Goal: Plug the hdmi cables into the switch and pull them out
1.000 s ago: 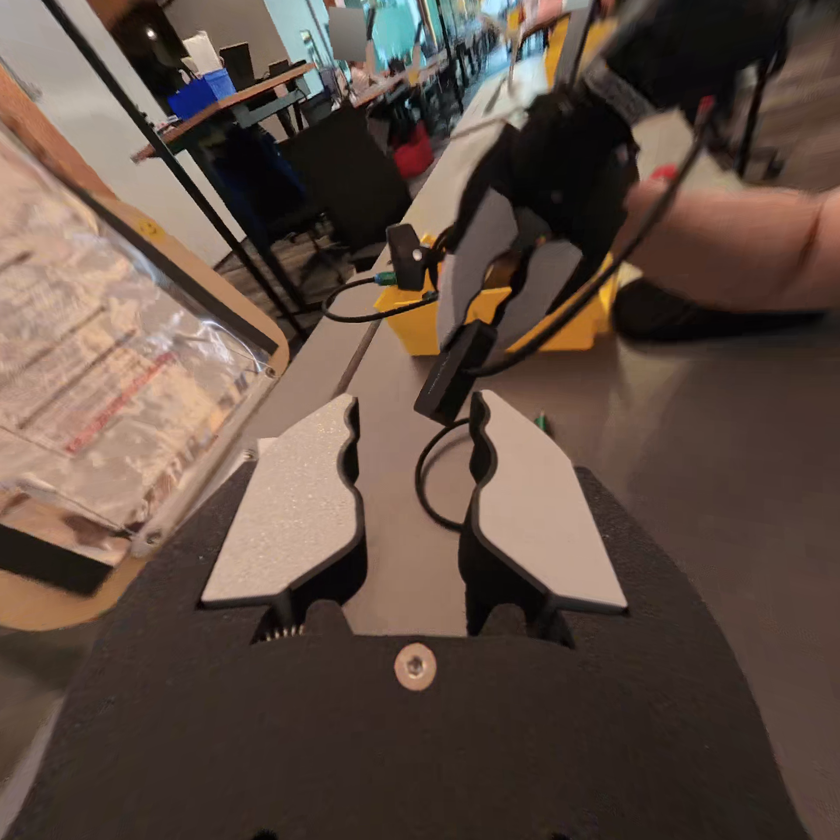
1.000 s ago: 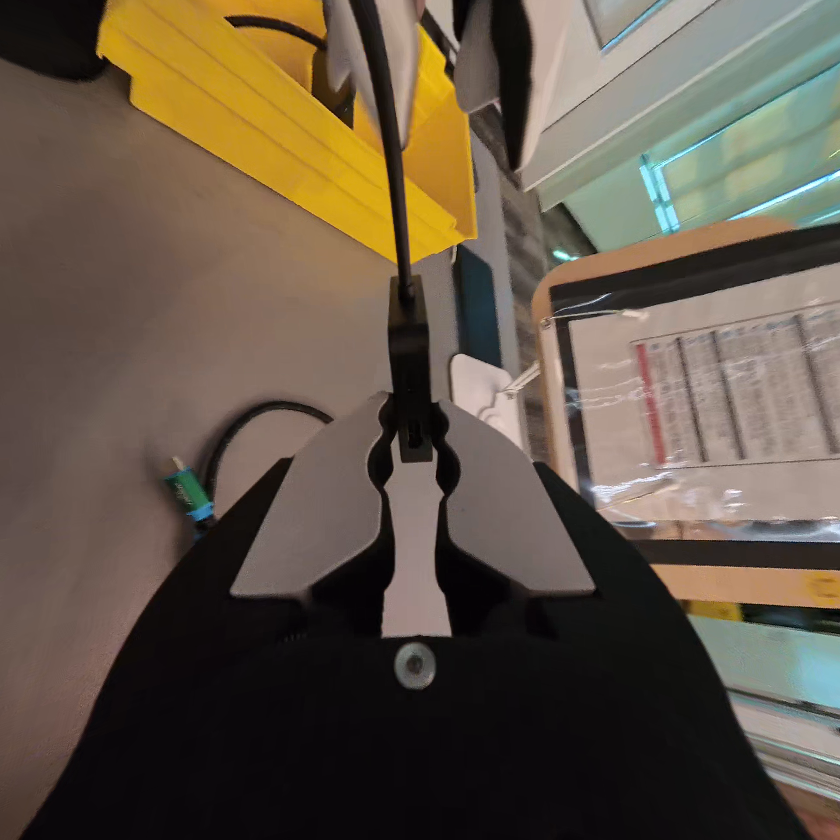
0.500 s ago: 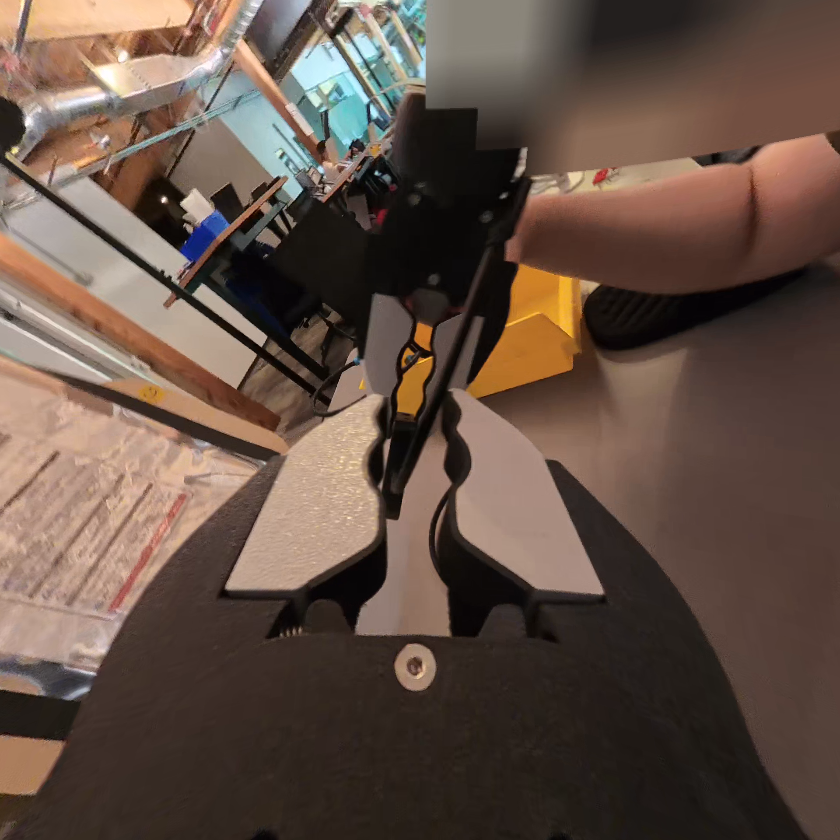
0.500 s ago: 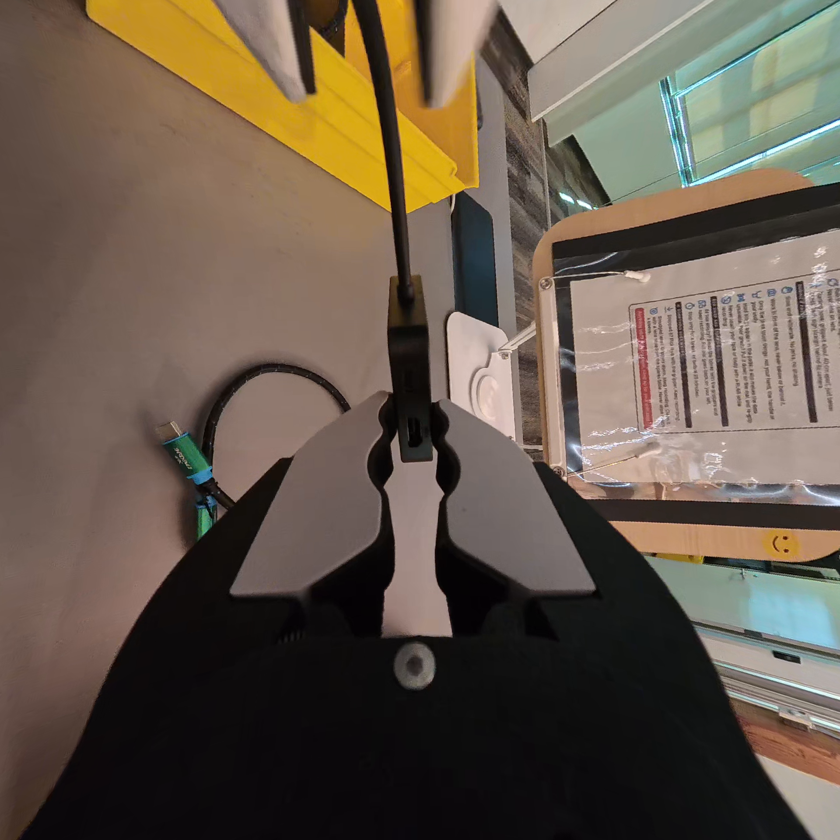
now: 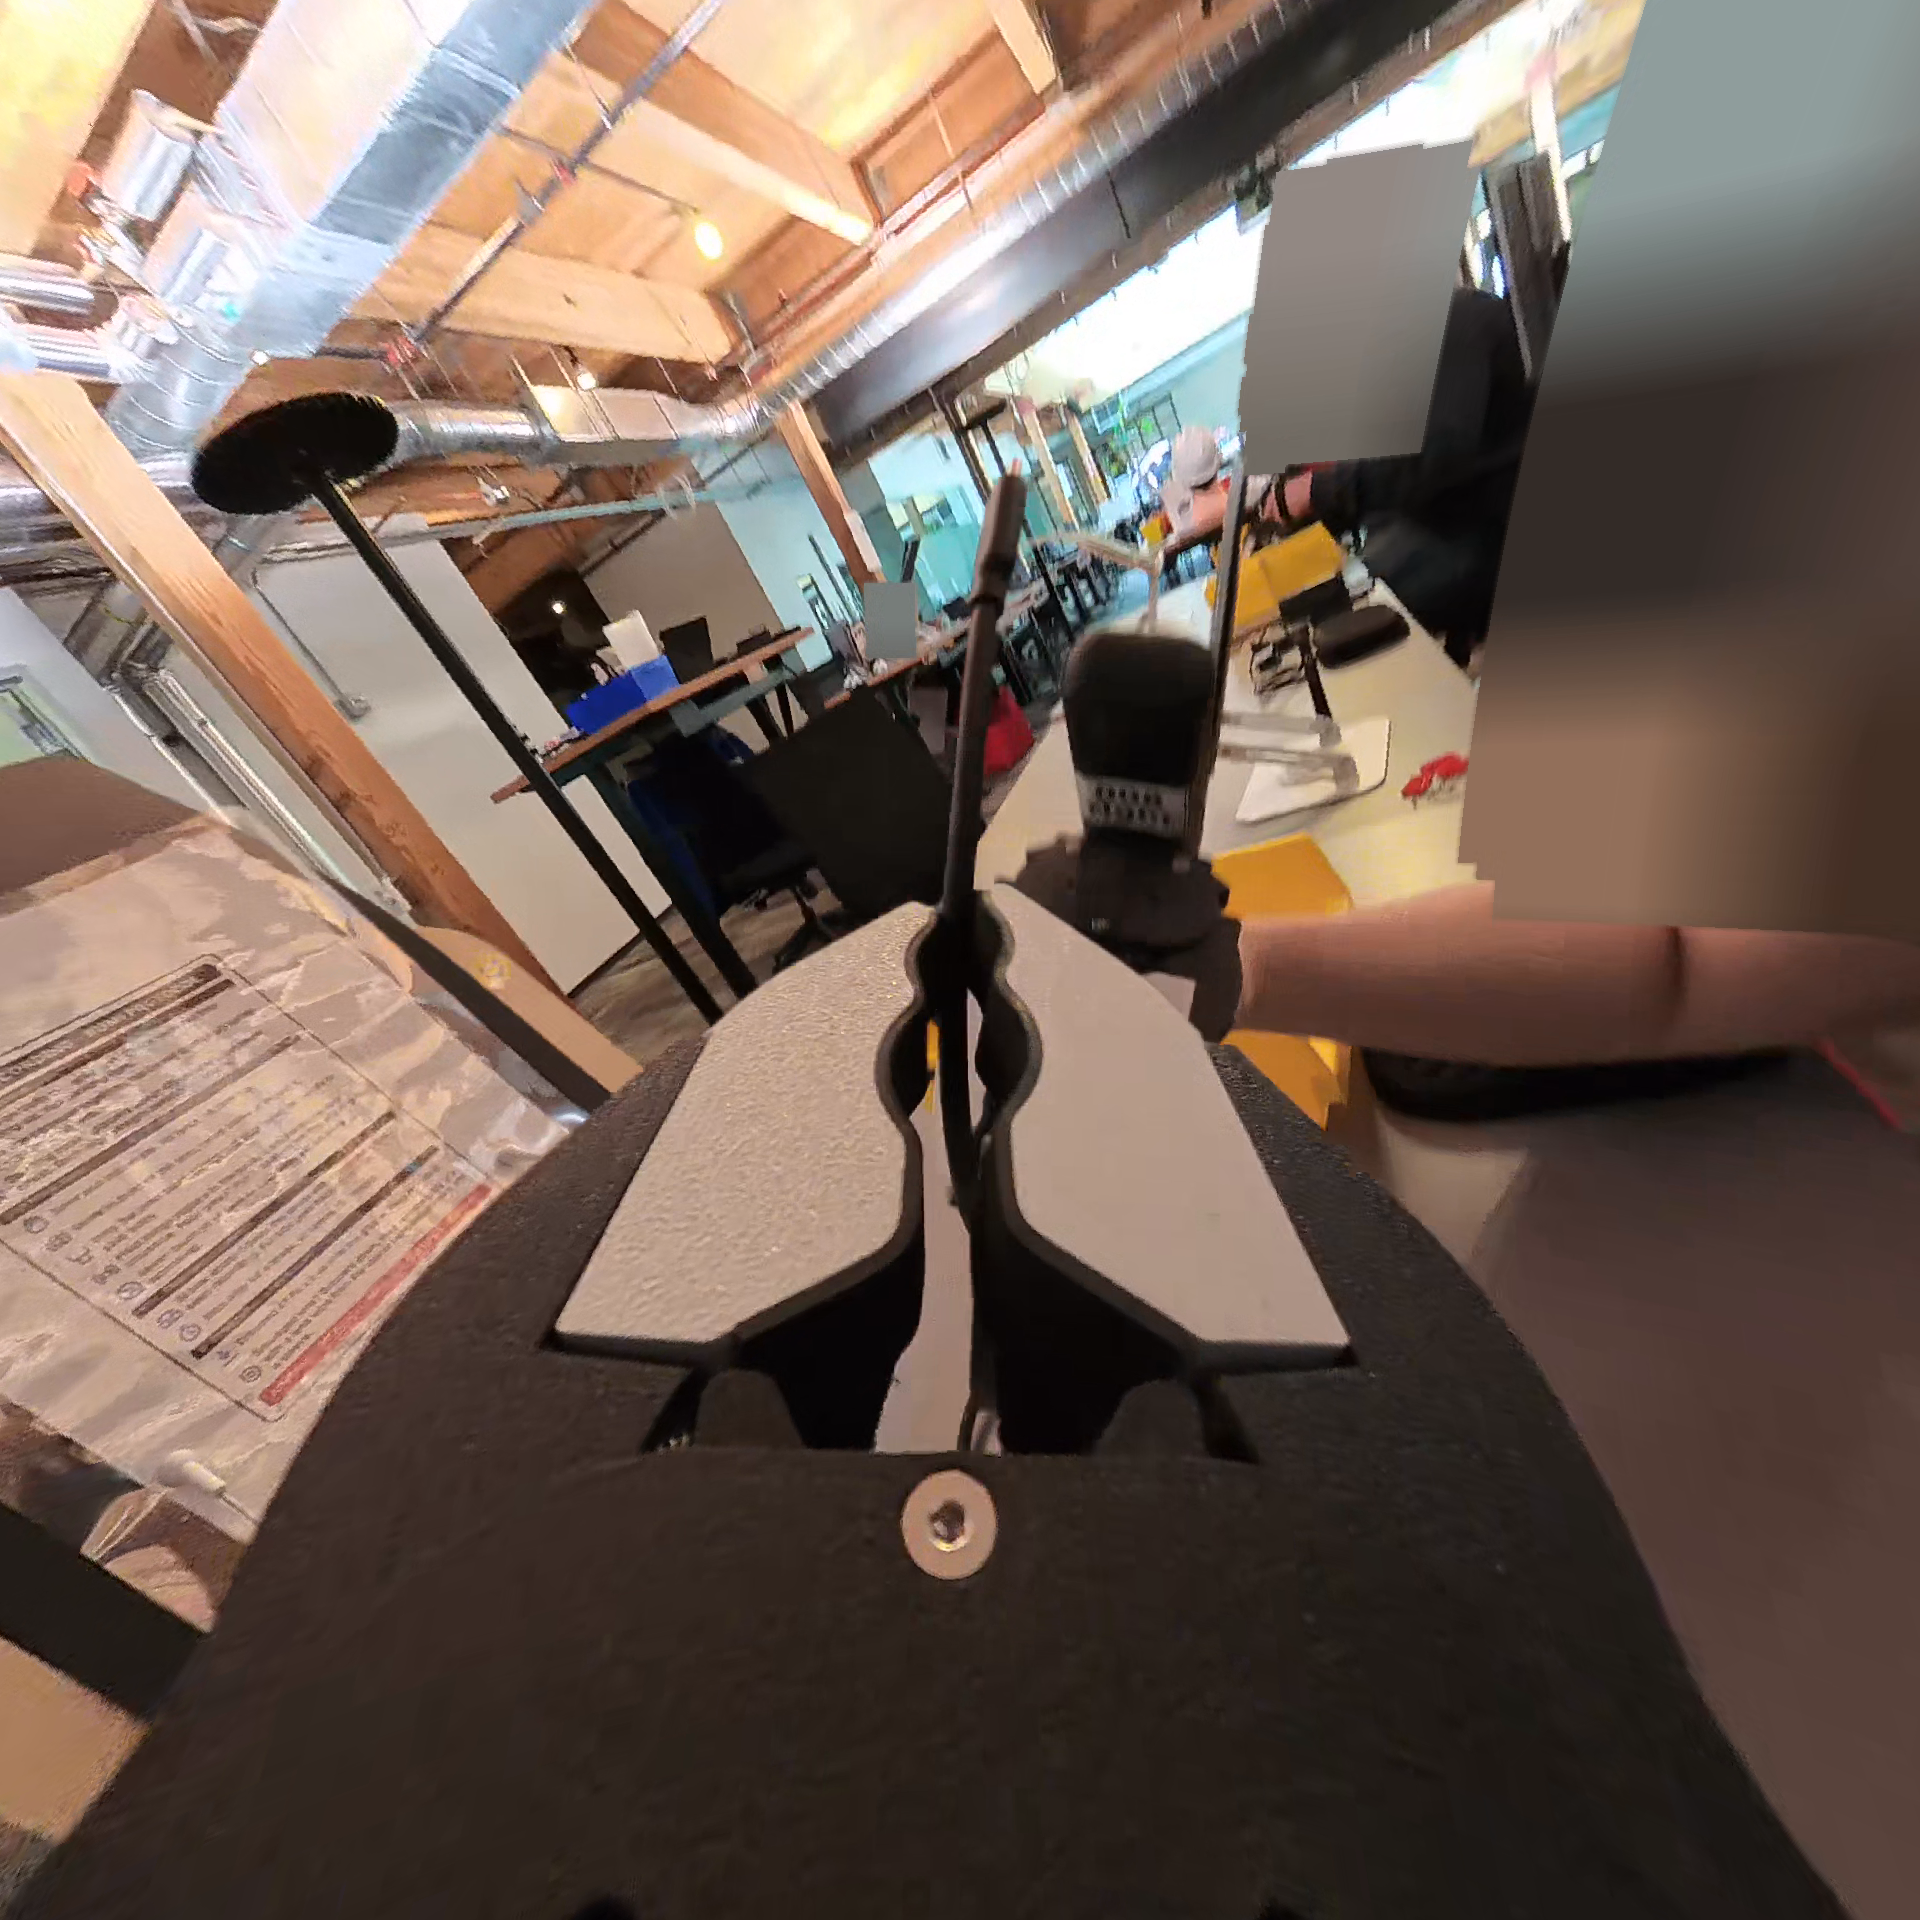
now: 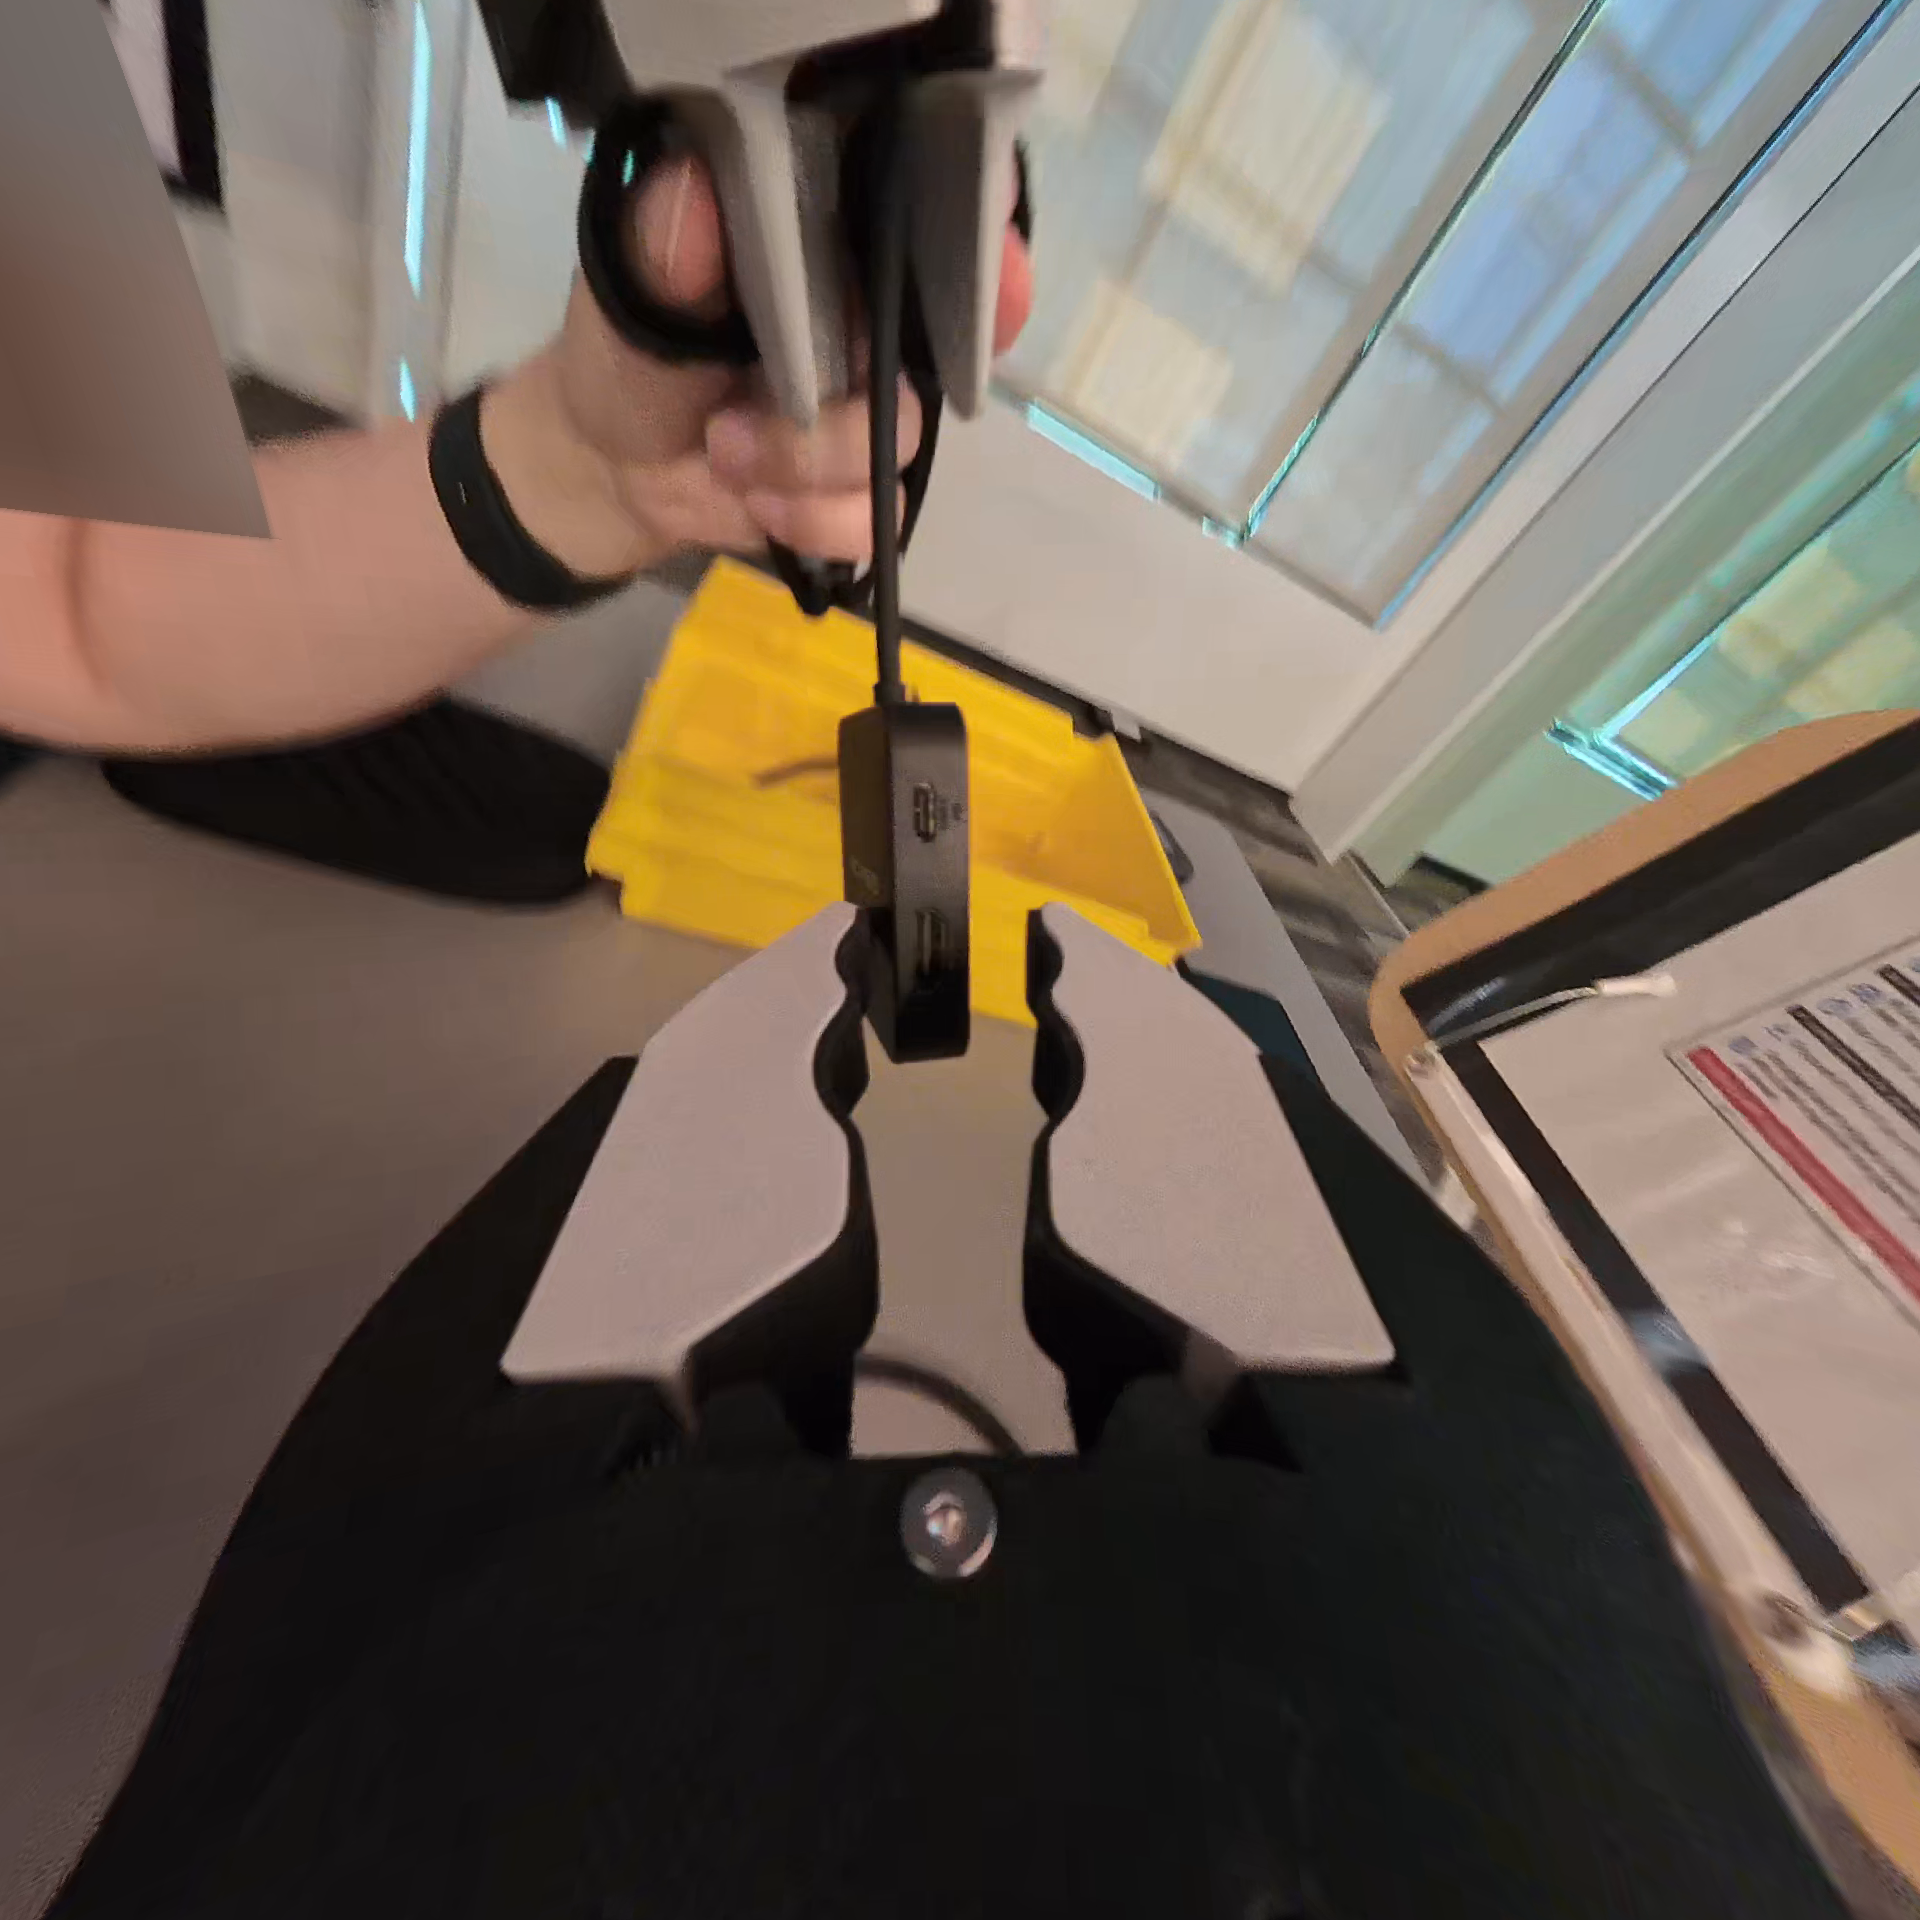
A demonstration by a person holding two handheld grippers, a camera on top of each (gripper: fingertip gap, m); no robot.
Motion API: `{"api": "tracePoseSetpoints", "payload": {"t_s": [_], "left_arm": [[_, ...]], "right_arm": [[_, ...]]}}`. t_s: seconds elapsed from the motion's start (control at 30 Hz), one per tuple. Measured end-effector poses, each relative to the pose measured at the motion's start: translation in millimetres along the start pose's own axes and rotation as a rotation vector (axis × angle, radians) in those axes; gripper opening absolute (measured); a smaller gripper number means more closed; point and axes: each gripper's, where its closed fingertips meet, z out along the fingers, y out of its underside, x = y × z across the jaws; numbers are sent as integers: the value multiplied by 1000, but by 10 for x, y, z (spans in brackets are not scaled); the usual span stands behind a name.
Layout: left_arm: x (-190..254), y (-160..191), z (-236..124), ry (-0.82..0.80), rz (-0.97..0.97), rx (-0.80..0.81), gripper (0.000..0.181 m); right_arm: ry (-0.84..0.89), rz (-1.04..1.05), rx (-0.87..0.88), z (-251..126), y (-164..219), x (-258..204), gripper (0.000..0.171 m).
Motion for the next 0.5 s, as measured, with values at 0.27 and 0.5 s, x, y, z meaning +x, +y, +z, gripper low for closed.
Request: {"api": "tracePoseSetpoints", "payload": {"t_s": [0.27,0.5], "left_arm": [[-81,-227,-143,-10,-70,139,3],[40,-214,-178,94,-109,113,4]], "right_arm": [[-44,191,249,-10,-108,28,26],[-21,-99,135,-154,-189,-46,15]]}}
